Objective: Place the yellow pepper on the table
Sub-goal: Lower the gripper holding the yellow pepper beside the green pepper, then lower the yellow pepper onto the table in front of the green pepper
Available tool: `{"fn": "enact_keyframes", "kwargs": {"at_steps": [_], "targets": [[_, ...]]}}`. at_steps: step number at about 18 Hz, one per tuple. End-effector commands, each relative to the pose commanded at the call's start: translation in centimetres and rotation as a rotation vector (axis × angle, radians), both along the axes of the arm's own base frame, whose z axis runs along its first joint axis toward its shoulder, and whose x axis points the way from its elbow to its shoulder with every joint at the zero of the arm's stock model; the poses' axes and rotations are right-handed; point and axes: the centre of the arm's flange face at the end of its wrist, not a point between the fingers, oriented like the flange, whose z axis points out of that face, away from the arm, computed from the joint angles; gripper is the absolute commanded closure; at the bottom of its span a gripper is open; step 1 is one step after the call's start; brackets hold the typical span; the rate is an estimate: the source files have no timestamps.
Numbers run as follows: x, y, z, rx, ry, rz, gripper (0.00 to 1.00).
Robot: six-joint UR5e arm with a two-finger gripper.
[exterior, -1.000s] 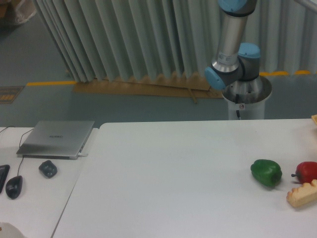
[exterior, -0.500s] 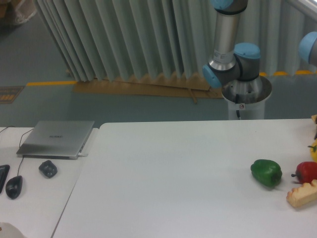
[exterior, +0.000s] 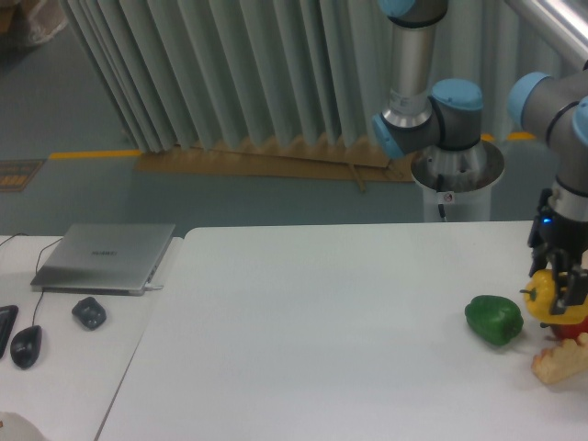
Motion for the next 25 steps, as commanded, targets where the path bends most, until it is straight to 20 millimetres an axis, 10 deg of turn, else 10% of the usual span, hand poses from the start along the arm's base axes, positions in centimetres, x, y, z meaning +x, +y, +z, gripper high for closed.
{"fn": "enact_keyframes", "kwargs": {"at_steps": [25], "targets": [[1.3,4.9,-4.6,-0.051,0.062,0.027,0.42]]}}
